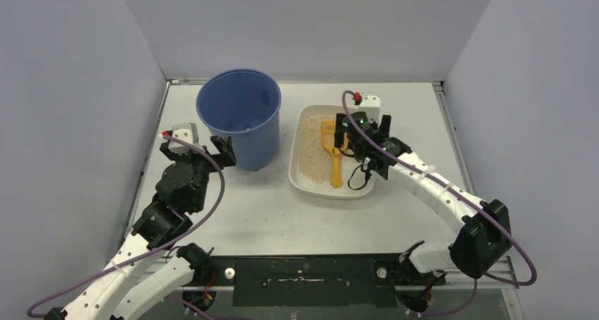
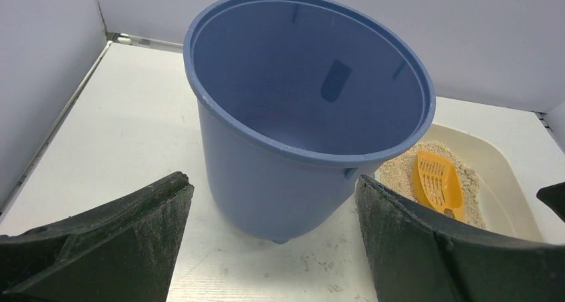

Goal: Clean the litter box

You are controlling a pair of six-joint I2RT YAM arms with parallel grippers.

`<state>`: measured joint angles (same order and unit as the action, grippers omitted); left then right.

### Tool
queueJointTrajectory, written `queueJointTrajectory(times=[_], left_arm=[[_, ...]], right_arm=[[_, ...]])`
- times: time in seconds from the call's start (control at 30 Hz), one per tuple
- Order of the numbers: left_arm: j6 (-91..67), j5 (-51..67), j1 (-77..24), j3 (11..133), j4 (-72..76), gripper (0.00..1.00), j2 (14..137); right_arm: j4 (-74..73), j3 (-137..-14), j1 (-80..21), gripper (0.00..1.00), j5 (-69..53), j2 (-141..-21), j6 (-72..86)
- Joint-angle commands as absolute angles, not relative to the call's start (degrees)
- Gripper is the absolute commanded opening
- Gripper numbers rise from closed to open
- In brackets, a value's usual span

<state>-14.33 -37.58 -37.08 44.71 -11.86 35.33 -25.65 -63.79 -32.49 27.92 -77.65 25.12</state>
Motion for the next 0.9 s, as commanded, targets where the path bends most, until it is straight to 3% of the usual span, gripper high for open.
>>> queueJointTrajectory(times=[0.0, 0.13, 0.47, 0.87], left_arm=[[-13.54, -37.18, -36.65, 46.14, -10.57, 0.91, 36.15], [-13.62, -37.09, -36.48, 46.23, -10.73, 0.91, 36.71], [-13.79, -36.7, -35.79, 46.21, -10.63, 0.91, 37.33], [-13.59, -32.99, -35.02, 46.08, -10.02, 0.91, 38.71]], right_arm=[[-26.57, -68.93, -40.65, 1.0, 35.7, -78.26, 23.3], [-27.15, -71.12, -45.97, 1.0, 34.95, -78.93, 22.61], [-18.75, -61.46, -47.55, 1.0, 10.06, -70.25, 11.12], [-15.68, -51.34, -47.64, 1.0, 18.43, -52.83, 11.47]])
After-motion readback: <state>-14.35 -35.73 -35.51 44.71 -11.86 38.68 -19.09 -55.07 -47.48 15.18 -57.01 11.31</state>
